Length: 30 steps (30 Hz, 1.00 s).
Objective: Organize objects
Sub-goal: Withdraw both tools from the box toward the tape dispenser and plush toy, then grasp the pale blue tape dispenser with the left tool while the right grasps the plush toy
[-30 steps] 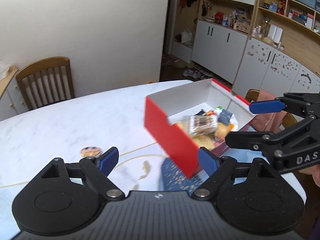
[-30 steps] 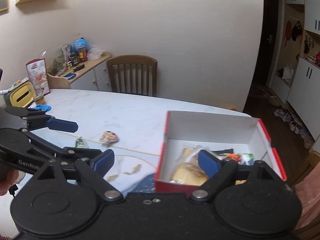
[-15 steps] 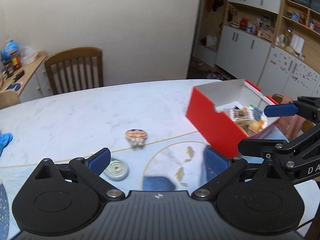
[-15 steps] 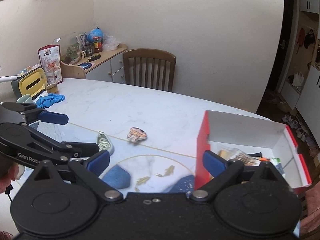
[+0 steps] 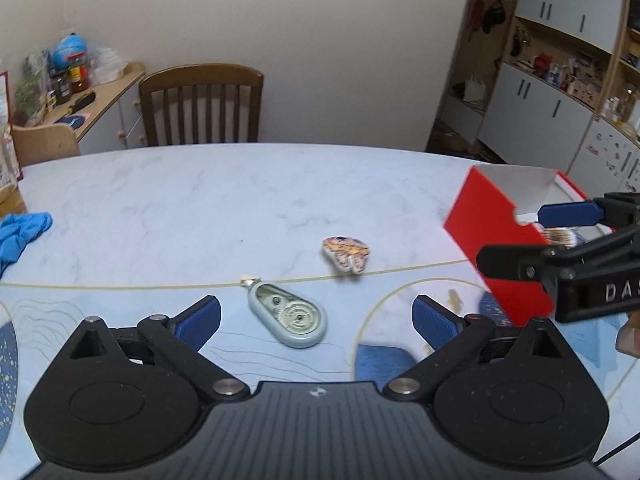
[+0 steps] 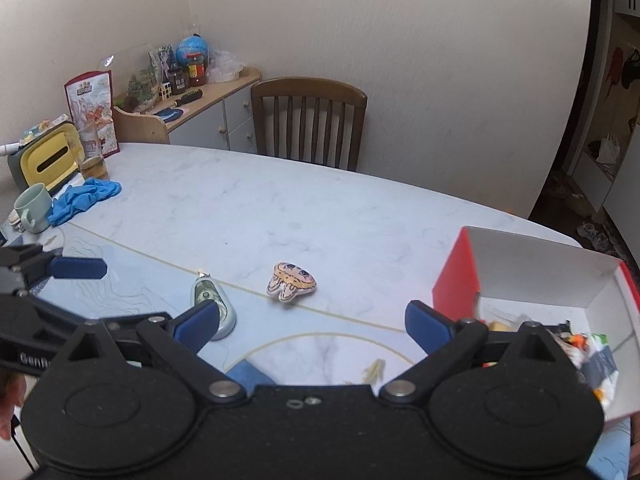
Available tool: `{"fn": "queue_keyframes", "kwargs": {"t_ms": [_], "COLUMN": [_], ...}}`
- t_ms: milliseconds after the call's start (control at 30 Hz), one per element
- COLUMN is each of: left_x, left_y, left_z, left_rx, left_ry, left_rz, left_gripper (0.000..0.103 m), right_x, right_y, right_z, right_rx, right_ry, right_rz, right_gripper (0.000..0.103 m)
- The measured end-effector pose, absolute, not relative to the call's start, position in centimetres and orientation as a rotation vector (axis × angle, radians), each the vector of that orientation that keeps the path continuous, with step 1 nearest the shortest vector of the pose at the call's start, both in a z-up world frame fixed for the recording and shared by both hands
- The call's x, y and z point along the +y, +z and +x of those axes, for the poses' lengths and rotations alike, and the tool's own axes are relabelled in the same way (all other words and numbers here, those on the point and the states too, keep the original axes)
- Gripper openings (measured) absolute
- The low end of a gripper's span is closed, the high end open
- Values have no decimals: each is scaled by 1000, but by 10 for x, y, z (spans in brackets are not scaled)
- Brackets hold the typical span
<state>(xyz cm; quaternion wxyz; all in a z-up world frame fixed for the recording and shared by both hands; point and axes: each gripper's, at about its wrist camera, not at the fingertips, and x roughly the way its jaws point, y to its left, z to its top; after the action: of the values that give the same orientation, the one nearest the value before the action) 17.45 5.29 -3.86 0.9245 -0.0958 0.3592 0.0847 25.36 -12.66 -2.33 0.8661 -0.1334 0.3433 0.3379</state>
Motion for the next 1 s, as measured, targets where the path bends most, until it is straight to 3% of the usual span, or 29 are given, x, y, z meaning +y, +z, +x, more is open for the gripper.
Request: {"fn": "queue_keyframes", "kwargs": {"t_ms": [1000], "left_x": [64], "left_y": [-131], "left_z": [241], "left_rx": [807], "left_ry": [316], "left_rz": [-159], "left_gripper": [102], "right_x": [-42], "right_y": [-112], "right_z": [341], "right_rx": [855], "right_ry": [741], "right_rz": [-358], "right_gripper": [97]}}
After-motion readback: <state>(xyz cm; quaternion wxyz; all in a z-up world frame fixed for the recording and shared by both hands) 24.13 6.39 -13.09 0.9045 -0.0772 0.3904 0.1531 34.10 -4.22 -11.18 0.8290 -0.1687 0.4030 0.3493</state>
